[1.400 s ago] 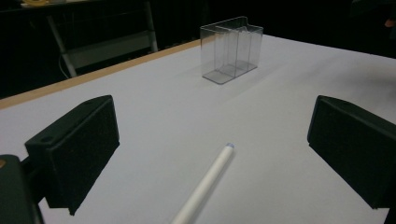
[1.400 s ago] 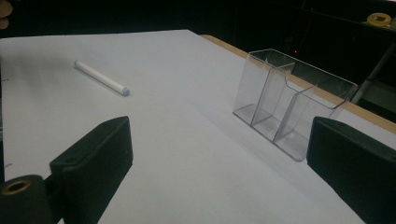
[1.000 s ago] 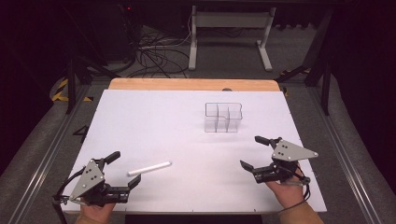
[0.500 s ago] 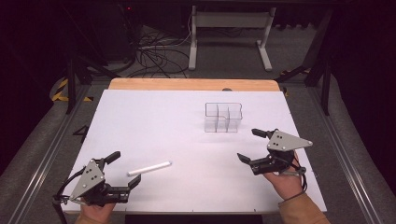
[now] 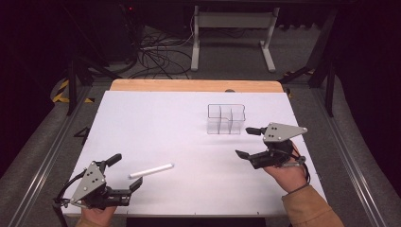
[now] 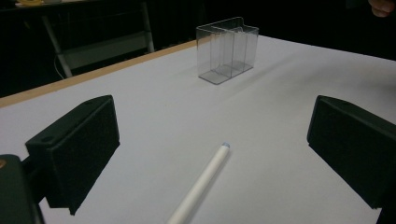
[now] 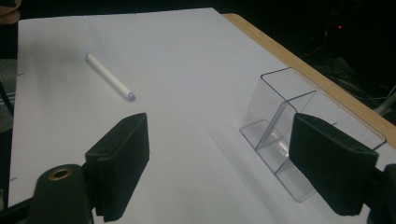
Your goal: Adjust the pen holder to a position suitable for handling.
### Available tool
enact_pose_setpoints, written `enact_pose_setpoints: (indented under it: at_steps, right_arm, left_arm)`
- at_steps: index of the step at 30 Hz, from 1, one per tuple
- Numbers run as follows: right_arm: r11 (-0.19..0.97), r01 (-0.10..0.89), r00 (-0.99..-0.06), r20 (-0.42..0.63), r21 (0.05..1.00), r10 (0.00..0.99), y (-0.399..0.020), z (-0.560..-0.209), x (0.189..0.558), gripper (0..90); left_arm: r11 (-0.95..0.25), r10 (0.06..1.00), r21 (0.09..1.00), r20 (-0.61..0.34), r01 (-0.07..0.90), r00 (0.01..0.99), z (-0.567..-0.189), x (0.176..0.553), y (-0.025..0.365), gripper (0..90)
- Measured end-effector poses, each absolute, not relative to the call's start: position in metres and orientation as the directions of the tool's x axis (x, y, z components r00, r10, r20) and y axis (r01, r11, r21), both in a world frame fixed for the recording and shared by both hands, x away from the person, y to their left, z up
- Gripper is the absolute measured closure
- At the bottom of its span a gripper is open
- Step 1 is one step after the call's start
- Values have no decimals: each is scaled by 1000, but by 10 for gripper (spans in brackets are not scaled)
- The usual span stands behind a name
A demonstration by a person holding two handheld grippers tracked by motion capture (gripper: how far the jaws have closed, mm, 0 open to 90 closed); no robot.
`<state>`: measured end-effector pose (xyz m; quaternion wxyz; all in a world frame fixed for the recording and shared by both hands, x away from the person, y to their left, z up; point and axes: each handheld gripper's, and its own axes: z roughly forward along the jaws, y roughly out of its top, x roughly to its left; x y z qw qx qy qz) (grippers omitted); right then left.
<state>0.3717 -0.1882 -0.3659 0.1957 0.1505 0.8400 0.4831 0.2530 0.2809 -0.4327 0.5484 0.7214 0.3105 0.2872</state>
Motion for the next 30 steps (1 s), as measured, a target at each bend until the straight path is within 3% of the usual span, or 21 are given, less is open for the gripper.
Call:
enact_pose_setpoints:
  at_steps: [30]
  right_arm:
    - [647,91,-871,-255,757,421,-146,-362,447,285]
  left_arm:
    - [-206,765,969,73,136,639,-434,254,282,32]
